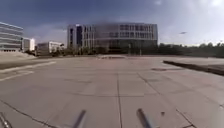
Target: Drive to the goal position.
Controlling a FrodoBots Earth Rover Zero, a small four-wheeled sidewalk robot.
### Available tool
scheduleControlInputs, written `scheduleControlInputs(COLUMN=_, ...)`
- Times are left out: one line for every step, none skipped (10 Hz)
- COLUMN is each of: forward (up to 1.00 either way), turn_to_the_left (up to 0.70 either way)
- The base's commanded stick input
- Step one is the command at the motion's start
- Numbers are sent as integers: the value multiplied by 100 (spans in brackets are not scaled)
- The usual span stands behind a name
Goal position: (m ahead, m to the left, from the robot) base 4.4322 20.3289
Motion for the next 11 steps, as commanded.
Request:
scheduleControlInputs(forward=70, turn_to_the_left=0)
scheduleControlInputs(forward=70, turn_to_the_left=0)
scheduleControlInputs(forward=70, turn_to_the_left=0)
scheduleControlInputs(forward=70, turn_to_the_left=-14)
scheduleControlInputs(forward=70, turn_to_the_left=-14)
scheduleControlInputs(forward=70, turn_to_the_left=-14)
scheduleControlInputs(forward=70, turn_to_the_left=-14)
scheduleControlInputs(forward=70, turn_to_the_left=-14)
scheduleControlInputs(forward=70, turn_to_the_left=-14)
scheduleControlInputs(forward=70, turn_to_the_left=-14)
scheduleControlInputs(forward=70, turn_to_the_left=-14)
